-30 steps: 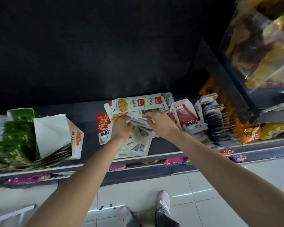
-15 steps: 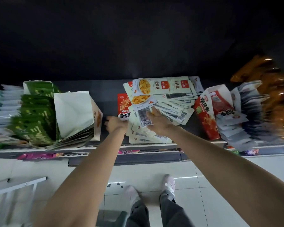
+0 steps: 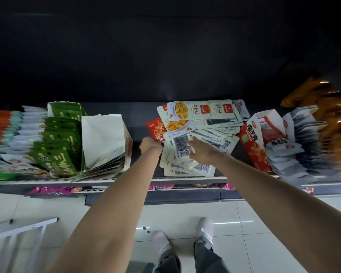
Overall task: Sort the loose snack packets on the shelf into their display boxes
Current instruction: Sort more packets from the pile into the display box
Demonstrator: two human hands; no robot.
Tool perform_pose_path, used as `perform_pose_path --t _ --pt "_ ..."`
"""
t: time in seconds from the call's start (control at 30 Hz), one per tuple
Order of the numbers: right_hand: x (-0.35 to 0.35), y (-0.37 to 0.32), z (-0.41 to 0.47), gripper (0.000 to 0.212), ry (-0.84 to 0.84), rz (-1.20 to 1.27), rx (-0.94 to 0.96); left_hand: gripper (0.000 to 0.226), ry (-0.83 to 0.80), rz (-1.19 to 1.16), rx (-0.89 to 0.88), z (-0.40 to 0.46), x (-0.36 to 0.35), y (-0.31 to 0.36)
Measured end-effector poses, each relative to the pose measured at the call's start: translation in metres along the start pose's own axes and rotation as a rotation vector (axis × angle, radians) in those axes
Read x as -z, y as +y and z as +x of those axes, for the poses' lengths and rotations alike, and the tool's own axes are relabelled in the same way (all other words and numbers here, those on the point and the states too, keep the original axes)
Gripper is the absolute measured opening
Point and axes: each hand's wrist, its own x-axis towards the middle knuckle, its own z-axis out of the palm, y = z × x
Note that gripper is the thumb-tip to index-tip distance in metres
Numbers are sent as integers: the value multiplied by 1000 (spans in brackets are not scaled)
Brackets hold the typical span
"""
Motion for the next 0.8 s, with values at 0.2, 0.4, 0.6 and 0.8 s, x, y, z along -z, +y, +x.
perform_pose_path --t 0.2,0.4,0.6,0.8 --pt "1 -1 5 55 -32 -115 -5 38 -108 -138 32 19 -11 3" --pt "21 -11 -8 56 81 492 -67 16 330 413 -670 -54 17 10" --pt "67 -25 -47 27 327 1451 -72 26 513 836 -1368 -103 20 49" --pt "108 34 -72 23 569 856 -374 57 -217 731 -1550 -132 -15 85"
